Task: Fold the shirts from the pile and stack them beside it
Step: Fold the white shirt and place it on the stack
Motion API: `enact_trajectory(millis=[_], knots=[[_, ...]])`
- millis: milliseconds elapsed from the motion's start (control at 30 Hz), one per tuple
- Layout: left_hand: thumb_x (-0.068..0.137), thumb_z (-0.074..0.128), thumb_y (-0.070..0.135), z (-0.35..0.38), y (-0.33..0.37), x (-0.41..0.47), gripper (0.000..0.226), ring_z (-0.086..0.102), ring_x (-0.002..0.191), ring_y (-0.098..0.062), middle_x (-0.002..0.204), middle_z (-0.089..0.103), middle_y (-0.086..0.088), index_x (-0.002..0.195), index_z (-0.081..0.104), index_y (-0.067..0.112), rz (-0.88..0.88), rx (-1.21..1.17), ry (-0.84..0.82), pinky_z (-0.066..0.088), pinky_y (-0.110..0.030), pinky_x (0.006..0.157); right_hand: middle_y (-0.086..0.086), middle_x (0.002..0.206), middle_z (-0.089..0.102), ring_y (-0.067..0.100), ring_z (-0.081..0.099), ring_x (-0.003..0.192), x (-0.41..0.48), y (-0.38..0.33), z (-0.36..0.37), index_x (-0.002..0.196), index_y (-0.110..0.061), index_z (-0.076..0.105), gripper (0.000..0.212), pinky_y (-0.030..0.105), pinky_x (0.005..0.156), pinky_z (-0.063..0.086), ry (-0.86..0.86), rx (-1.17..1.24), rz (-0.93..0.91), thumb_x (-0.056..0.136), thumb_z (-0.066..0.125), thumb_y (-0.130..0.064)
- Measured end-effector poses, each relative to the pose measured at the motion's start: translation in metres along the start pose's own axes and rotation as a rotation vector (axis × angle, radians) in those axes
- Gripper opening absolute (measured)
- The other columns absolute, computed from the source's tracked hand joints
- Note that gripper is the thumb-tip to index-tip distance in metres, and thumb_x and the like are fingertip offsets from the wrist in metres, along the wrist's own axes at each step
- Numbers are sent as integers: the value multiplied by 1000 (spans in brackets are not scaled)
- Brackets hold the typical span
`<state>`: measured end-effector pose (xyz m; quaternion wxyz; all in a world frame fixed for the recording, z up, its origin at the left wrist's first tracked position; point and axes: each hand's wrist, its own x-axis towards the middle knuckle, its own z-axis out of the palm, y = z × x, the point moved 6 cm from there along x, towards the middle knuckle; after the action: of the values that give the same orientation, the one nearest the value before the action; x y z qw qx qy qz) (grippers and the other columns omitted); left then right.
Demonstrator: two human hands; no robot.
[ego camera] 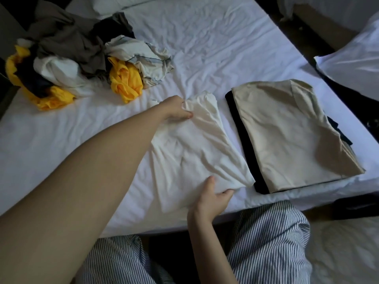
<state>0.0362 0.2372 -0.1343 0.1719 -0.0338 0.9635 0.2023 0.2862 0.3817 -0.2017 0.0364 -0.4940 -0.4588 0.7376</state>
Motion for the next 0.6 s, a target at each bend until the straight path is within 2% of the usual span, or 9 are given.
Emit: enact_trajectory(millis=[67,133,333,433,600], knots=[[81,69,43,-8,3,-10,50,57,108,-28,117,62,-7,119,61,12,13,-28,34,45,-35,90,7,121,60,22,60,105,-4,-15,-2,128,-17,49,43,31,92,47,-14,64,-117,87,63,-16],[81,69,43,-17,3,-18,48,57,108,-28,116,63,-7,117,62,12,37,-66,71,45,-38,94,4,118,62,16,61,102,-10,-29,-4,125,-17,52,41,25,88,47,-55,89,-208,86,61,-7],[89,65,24,-54,15,-50,34,57,112,-26,120,63,-12,118,63,7,157,-181,166,40,-28,83,2,113,64,14,64,100,-28,-58,-7,133,-12,46,50,20,84,52,-182,135,-284,86,59,0],[90,63,25,-65,33,-59,34,56,112,-26,121,62,-11,119,62,8,189,-180,193,40,-28,83,1,111,63,3,62,91,-28,-71,-14,134,-9,45,50,13,80,50,-212,176,-271,87,58,3],[91,62,30,-64,90,-56,37,55,113,-25,124,62,-8,123,60,12,275,-132,166,40,-27,85,11,124,59,19,60,107,-12,-103,-35,135,-6,43,50,19,85,50,-181,228,-293,88,59,-1]])
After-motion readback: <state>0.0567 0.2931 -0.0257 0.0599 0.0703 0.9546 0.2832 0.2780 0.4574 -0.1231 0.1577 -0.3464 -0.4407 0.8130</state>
